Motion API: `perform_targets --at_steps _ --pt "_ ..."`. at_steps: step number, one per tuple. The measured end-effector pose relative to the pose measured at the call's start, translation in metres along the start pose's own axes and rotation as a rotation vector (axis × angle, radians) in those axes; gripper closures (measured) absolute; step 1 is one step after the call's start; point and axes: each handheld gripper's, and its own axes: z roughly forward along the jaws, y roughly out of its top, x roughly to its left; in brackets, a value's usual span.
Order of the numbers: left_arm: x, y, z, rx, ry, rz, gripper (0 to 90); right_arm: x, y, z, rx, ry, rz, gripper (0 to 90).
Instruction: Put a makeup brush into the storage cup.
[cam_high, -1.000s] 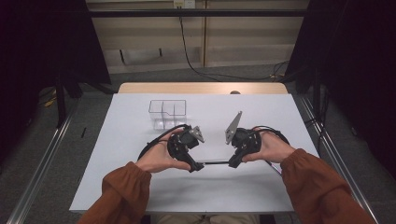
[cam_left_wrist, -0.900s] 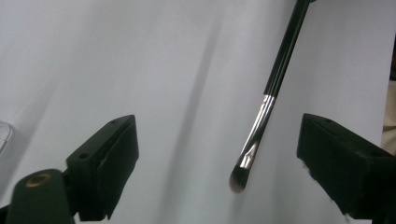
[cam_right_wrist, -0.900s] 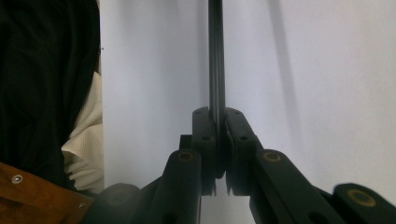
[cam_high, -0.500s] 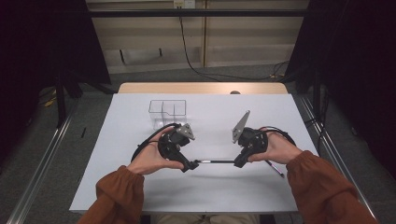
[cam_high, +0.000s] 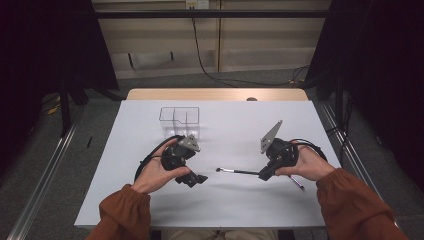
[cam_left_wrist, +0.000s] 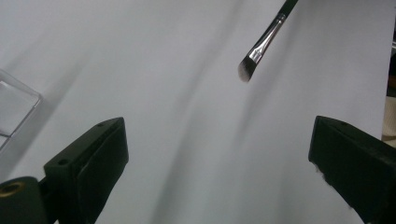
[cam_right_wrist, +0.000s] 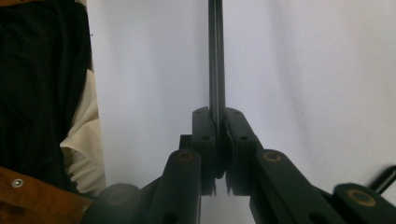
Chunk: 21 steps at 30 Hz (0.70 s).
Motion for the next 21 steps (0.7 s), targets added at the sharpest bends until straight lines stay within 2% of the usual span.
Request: perform_targets --at_steps 4,9,13,15,17,21 --pt "-0.001 -0.004 -0.003 -0.004 0.021 0.007 5.0 -0.001 -0.008 0.0 -0.011 -0.001 0.021 84.2" --pt "-0.001 -0.011 -0.009 -0.05 0.038 -0.017 5.9 -0.001 -0.017 -0.003 -0.031 -0.014 0.042 84.2" --pt "0.001 -0.015 -0.012 -0.064 0.045 -0.028 5.9 0.001 -0.021 -0.005 -0.048 -0.025 0.057 84.2" --pt "0.002 -0.019 -0.014 -0.082 0.046 -0.049 6.0 0.002 -0.022 -0.007 -0.079 -0.041 0.069 84.2" --pt "0.002 -0.022 -0.014 -0.087 0.065 -0.057 6.9 0.002 -0.024 -0.006 -0.119 -0.045 0.076 84.2" --pt "0.004 -0.028 -0.018 -0.118 0.072 -0.087 6.9 0.001 -0.029 -0.001 -0.179 -0.051 0.104 84.2"
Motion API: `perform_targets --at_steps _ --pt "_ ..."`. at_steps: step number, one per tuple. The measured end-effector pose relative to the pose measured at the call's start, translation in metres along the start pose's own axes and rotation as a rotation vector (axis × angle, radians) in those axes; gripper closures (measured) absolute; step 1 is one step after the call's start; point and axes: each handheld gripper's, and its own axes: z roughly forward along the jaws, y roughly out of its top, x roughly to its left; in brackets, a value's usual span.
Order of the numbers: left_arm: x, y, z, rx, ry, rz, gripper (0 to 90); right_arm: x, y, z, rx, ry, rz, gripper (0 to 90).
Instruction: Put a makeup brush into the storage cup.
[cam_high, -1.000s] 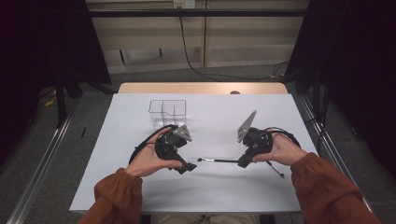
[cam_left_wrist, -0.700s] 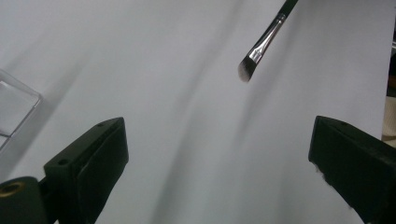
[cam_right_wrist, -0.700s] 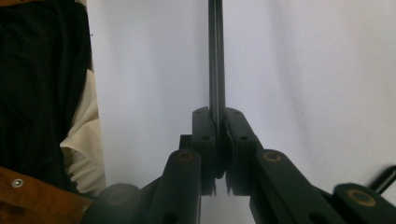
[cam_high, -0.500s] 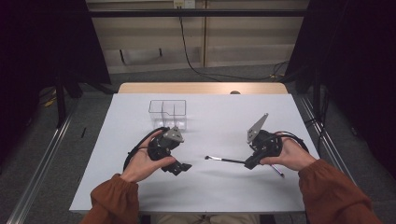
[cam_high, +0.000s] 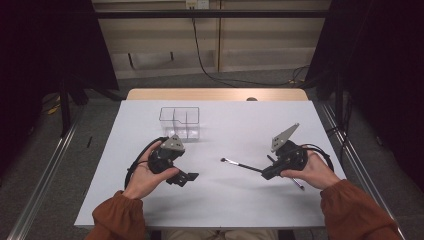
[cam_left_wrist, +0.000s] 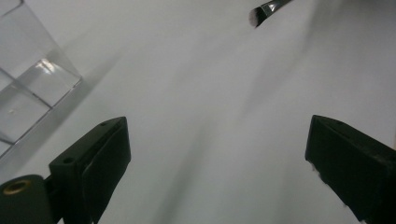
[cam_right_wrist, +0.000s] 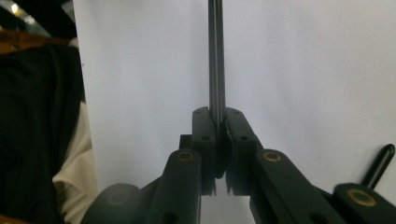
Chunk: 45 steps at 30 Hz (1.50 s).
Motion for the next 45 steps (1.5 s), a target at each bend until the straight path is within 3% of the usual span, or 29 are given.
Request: perform_targets --at_steps 5,13,21,28,45 --pt "0.0 -0.006 -0.002 -0.011 0.013 -0.011 6.9 -0.002 -0.007 0.005 -0.057 -0.004 0.051 84.2" --pt "-0.001 -0.012 -0.004 -0.035 0.019 -0.02 6.8 0.005 -0.009 0.006 -0.177 -0.02 0.047 84.2" --pt "0.0 -0.017 -0.002 -0.027 0.02 -0.031 6.8 0.011 -0.013 0.015 -0.249 -0.018 0.062 84.2" --pt "0.0 -0.018 -0.001 -0.029 0.022 -0.029 6.8 0.013 -0.019 0.02 -0.357 -0.018 0.056 84.3" --pt "0.001 -0.024 0.003 -0.018 0.016 -0.039 6.7 0.021 -0.019 0.027 -0.515 -0.045 0.022 84.2"
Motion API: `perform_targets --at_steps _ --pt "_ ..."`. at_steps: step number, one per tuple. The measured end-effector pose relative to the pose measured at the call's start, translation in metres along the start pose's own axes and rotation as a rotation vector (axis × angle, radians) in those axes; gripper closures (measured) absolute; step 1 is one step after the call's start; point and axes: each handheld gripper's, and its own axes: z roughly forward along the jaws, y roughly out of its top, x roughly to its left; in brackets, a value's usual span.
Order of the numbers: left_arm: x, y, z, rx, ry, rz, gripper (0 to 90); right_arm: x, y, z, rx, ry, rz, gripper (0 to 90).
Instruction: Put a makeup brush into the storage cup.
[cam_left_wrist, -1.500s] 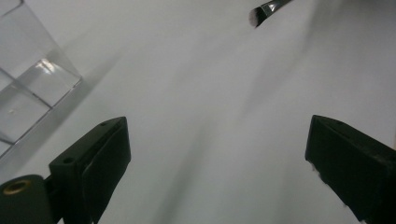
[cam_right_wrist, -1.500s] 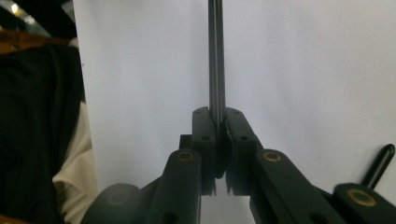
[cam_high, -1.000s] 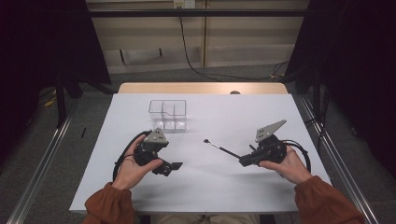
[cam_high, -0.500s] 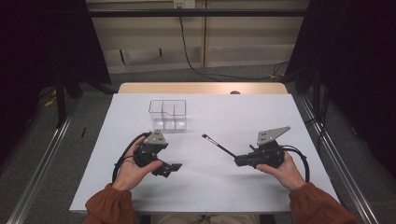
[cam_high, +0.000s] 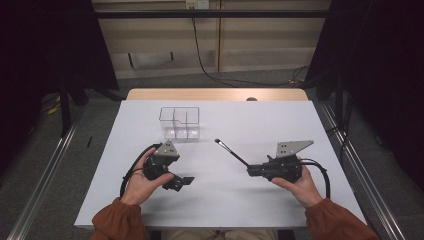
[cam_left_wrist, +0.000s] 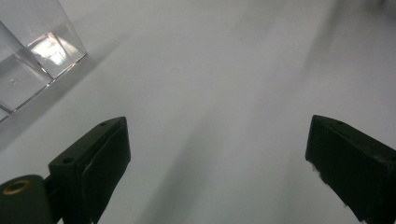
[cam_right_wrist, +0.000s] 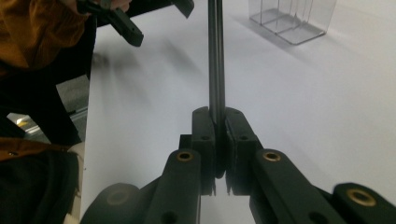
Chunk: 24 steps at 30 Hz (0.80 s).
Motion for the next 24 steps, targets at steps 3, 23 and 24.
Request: perform_targets --at_steps 3,23,24 --pt "0.0 -0.001 0.0 0.0 -0.001 -0.003 6.7 0.0 -0.002 -0.001 -0.035 0.007 0.005 84.2" --pt "-0.006 -0.008 -0.009 -0.129 0.059 -0.029 5.1 0.005 0.0 -0.001 -0.1 0.017 -0.032 84.2" --pt "-0.008 -0.007 -0.01 -0.14 0.047 -0.031 5.1 0.005 0.0 0.0 -0.103 0.018 -0.03 84.2"
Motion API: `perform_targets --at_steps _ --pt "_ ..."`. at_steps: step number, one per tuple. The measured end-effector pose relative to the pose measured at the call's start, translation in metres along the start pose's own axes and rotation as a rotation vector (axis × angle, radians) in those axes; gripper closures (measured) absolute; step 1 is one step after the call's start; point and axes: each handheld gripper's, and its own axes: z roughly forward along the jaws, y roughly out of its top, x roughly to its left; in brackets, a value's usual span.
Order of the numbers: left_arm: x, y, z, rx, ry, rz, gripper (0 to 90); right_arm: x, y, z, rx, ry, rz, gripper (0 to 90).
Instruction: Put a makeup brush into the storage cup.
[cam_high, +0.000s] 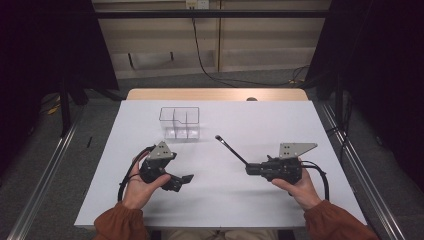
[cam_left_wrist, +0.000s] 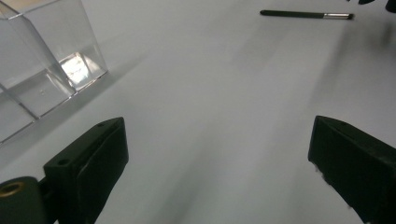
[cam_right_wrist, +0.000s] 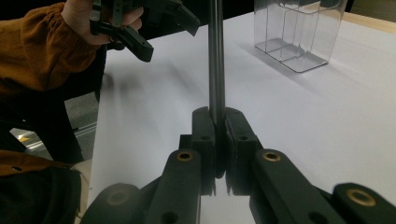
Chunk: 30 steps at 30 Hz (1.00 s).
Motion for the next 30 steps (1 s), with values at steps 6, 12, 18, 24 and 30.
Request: perform_targets --at_steps 6,12,18,24,30 --pt "-0.008 0.003 -0.004 -0.085 -0.005 -0.025 5.1 0.001 0.0 0.001 -0.004 0.008 0.003 84.2" --pt "-0.014 0.003 -0.001 -0.13 -0.004 -0.026 5.1 0.002 0.001 0.002 -0.009 0.014 0.001 84.2" --pt "-0.018 0.005 0.004 -0.162 -0.024 -0.032 4.5 0.002 0.001 0.002 -0.015 0.015 0.002 84.2" --pt "-0.024 0.011 0.007 -0.206 -0.017 -0.004 4.5 0.002 0.002 0.003 -0.019 0.026 0.007 84.2" --pt "-0.029 0.02 0.014 -0.259 -0.052 0.006 3.5 0.003 0.002 0.004 -0.026 0.03 0.003 84.2"
